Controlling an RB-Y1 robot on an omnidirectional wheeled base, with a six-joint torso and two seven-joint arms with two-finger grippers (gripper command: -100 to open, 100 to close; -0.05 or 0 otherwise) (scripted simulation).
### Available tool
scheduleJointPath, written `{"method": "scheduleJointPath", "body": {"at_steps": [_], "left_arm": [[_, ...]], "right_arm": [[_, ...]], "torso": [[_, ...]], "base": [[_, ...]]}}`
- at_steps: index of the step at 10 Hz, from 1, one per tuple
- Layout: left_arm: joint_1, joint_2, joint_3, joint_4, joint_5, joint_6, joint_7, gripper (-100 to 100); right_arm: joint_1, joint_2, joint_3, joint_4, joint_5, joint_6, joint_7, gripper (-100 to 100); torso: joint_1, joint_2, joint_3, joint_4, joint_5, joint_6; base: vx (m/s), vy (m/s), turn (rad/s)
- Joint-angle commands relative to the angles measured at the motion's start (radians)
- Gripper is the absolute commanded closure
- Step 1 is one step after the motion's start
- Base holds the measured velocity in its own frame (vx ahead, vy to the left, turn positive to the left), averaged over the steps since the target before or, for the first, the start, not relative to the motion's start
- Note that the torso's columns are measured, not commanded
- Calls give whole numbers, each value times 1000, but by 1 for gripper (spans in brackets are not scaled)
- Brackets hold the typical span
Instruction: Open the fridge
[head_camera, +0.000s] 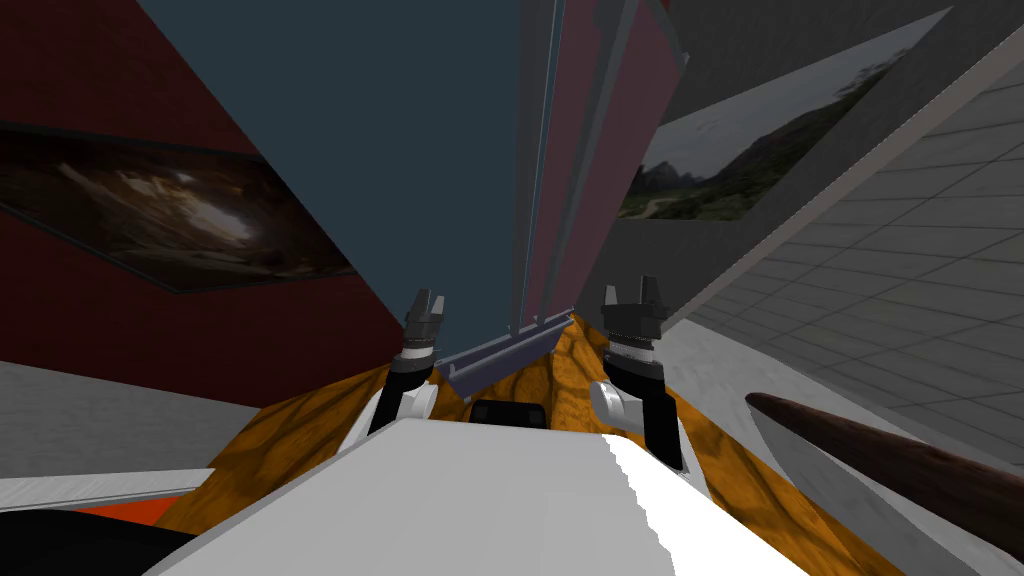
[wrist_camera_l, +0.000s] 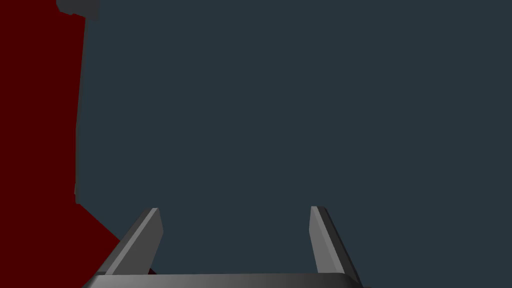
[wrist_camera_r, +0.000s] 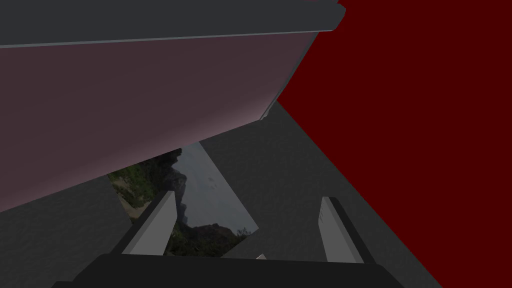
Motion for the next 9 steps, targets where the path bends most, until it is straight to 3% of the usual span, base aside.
{"method": "scheduleJointPath", "body": {"at_steps": [1,9], "left_arm": [[0,0,0,0,0,0,0,0],[0,0,0,0,0,0,0,0]], "right_arm": [[0,0,0,0,0,0,0,0],[0,0,0,0,0,0,0,0]], "torso": [[0,40,-82,41,0,0],[0,618,-1234,617,0,0]], "base": [[0,0,0],[0,0,0]]}}
